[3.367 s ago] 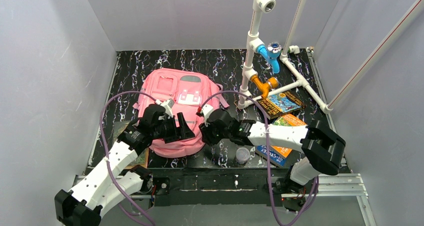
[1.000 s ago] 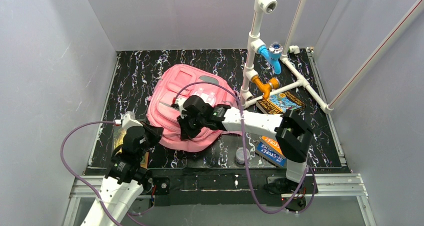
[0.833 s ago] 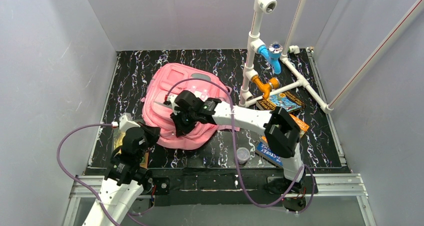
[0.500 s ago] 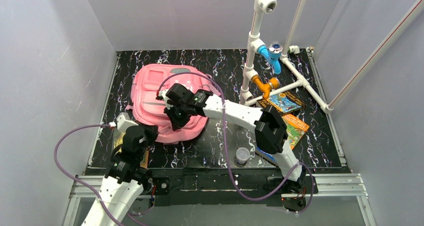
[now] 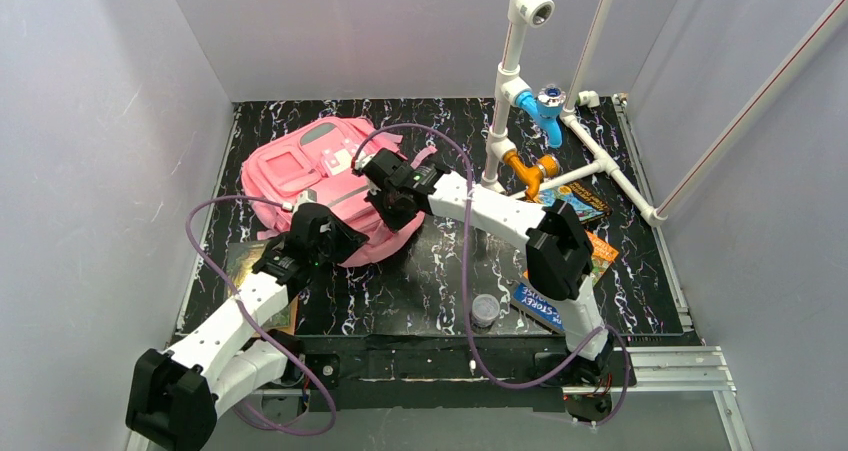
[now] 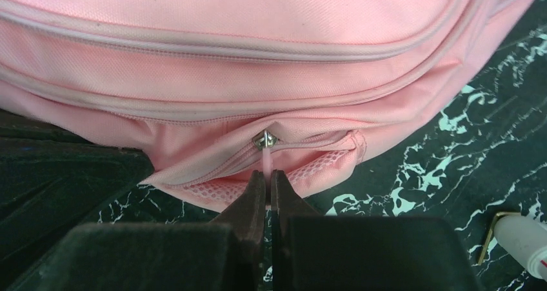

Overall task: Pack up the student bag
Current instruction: Unzip the student bag at the center of the board.

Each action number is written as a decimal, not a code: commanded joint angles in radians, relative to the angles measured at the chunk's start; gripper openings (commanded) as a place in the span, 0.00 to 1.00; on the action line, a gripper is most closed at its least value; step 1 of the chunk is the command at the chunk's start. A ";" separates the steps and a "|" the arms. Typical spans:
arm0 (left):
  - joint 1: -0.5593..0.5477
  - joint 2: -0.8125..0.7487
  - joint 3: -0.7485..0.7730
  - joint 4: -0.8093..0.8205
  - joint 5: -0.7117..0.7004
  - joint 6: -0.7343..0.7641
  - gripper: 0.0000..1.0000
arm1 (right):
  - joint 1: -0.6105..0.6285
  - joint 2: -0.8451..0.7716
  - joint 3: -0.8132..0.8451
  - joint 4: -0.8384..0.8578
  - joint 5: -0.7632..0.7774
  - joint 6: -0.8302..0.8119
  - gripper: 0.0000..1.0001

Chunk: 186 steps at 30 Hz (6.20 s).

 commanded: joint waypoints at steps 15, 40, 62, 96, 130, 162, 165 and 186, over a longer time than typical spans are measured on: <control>-0.103 0.064 0.073 0.087 0.100 0.027 0.26 | 0.038 -0.276 -0.331 0.327 0.011 0.133 0.01; 0.157 0.379 0.451 -0.330 0.057 0.732 0.75 | -0.020 -0.360 -0.471 0.294 0.113 -0.029 0.01; 0.144 0.366 0.204 0.187 -0.066 -0.040 0.00 | -0.060 -0.375 -0.471 0.227 0.148 -0.074 0.01; 0.106 0.005 0.096 0.137 0.044 0.027 0.00 | -0.106 -0.240 -0.286 0.232 0.175 -0.079 0.01; 0.051 -0.174 0.210 -0.457 0.115 0.161 0.84 | 0.050 -0.381 -0.557 0.489 -0.159 0.199 0.01; 0.049 -0.016 -0.210 0.184 0.323 -0.387 0.29 | 0.050 -0.442 -0.710 0.672 -0.231 0.351 0.02; 0.049 -0.007 -0.227 0.194 0.310 -0.413 0.30 | 0.050 -0.445 -0.707 0.675 -0.237 0.352 0.01; 0.047 0.134 -0.147 0.239 0.434 -0.474 0.39 | 0.070 -0.397 -0.693 0.729 -0.271 0.362 0.01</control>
